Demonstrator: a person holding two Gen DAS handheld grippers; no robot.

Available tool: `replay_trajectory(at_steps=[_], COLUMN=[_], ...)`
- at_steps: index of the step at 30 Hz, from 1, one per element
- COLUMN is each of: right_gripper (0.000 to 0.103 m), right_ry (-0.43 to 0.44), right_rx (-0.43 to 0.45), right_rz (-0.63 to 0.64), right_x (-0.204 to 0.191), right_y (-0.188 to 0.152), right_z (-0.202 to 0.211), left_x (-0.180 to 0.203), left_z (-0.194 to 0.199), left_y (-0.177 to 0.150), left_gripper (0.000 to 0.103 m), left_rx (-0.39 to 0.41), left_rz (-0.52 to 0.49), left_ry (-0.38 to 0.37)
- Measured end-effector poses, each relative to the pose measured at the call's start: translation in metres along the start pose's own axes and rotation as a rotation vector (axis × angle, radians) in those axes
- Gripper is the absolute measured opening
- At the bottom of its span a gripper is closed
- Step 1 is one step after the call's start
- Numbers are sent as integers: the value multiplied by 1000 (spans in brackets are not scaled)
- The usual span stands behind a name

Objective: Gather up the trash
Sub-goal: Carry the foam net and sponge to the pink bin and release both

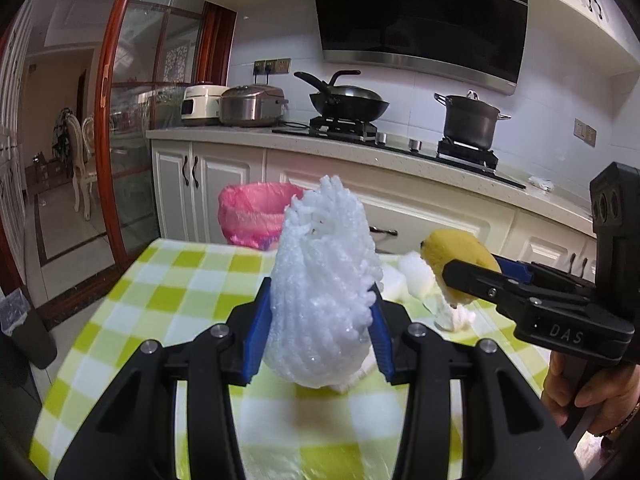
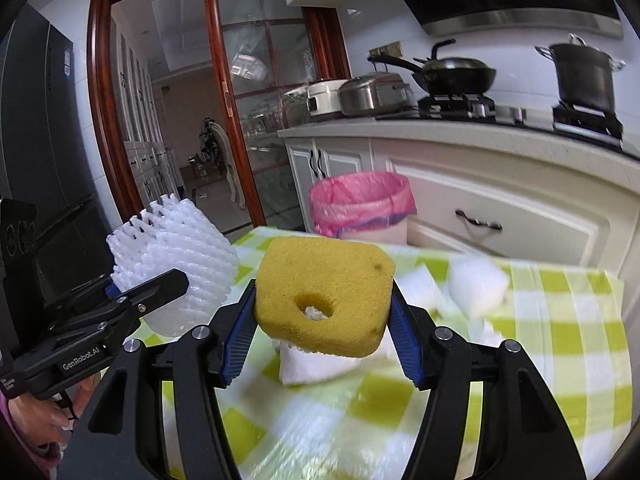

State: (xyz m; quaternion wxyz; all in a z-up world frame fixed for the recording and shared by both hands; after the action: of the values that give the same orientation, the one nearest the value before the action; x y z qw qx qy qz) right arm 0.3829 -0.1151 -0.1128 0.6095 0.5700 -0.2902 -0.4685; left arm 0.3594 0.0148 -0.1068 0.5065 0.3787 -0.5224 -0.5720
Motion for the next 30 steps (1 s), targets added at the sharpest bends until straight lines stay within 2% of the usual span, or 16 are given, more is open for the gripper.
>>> replay_trajectory(at_steps=[8, 21, 30], right_gripper=[59, 59, 59], right_ry=[33, 59, 65], right_rx=[24, 28, -8], right_rz=[32, 38, 43], right_x=[9, 53, 85], right_y=[33, 74, 88], right_z=[-59, -197, -299], left_x=[-26, -79, -117], left_z=[-58, -203, -316], left_y=[19, 55, 65], left_gripper=[43, 43, 44], left_rx=[3, 12, -34], left_rz=[-33, -35, -24], left_ry=[18, 23, 10])
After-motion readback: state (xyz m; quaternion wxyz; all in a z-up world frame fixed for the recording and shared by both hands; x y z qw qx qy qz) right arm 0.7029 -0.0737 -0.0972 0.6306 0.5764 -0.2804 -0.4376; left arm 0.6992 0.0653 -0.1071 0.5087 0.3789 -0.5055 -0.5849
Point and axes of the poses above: each gripper's, at about its wrist camera, not at the fingertips, and z roughly against the way its jaws point, x to its right, y to its top, the point moved 9 cm from there along -z, roughly the way its jaws point, and after that the axes turned 14 degrees about x, right-handed, at the moved point
